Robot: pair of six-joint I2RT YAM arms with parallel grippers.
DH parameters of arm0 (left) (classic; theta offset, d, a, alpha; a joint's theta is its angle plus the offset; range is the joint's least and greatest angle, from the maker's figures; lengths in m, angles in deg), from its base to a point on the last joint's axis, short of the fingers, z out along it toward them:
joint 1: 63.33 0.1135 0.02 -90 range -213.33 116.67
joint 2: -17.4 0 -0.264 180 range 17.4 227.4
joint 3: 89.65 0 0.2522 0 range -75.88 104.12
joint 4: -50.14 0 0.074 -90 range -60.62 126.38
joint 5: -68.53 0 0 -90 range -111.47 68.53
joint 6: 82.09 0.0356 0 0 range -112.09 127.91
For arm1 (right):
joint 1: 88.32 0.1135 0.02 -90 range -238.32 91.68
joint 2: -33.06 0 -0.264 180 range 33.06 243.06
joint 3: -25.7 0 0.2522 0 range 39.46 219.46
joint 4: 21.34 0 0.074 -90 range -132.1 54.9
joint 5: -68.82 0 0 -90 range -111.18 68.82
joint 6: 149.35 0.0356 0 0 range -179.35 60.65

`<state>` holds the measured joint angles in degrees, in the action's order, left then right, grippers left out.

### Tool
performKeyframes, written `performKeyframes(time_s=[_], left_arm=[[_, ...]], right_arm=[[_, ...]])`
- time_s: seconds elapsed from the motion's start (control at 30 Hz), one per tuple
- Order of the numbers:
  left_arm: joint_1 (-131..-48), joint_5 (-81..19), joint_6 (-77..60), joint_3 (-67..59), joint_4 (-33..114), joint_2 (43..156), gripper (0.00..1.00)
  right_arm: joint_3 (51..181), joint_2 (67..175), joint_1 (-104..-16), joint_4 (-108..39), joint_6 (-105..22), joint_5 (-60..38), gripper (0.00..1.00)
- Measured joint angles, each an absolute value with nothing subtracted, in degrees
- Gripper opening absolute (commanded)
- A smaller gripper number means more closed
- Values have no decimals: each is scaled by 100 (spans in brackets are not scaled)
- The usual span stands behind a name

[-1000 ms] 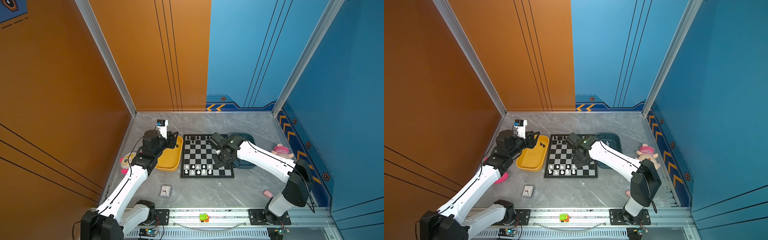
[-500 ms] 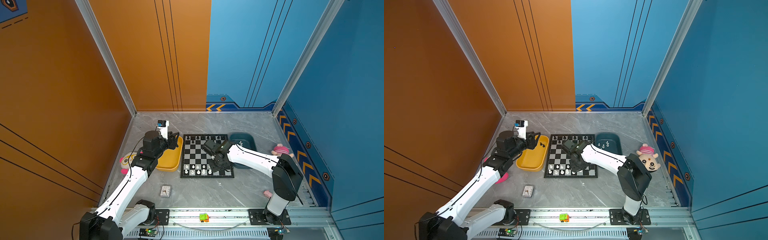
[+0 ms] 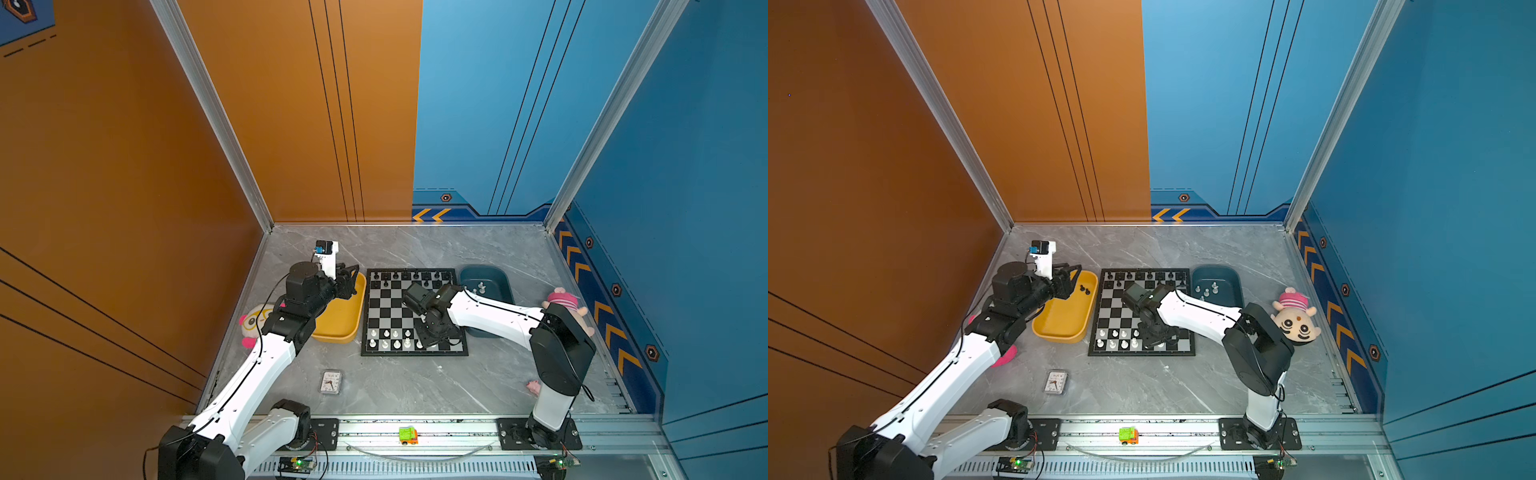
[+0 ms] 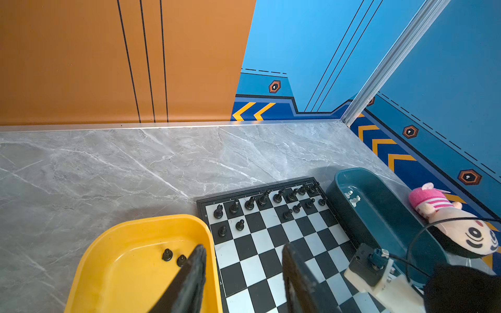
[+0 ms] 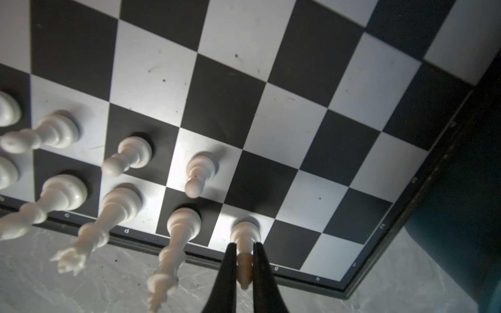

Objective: Set up the chess pieces on the board
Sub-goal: 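Lower the white piece onto a near-row square and open the right gripper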

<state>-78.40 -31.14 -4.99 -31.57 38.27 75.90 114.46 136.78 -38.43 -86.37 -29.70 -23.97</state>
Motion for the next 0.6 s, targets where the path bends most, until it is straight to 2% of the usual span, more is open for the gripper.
performKeyframes(time_s=[0.13,0.37,0.6], left_arm=[[-7840,-3114,-499,-3157,3827,7590,47],[-7840,-3112,-497,-3157,3811,7590,47],[-7858,-3108,-497,-3157,3809,7590,48]], right_arm=[[11437,13678,-3843,-8639,-2964,-2390,3],[11437,13678,-3839,-8639,-2927,-2381,16],[11348,13678,-3839,-8573,-2925,-2292,23]])
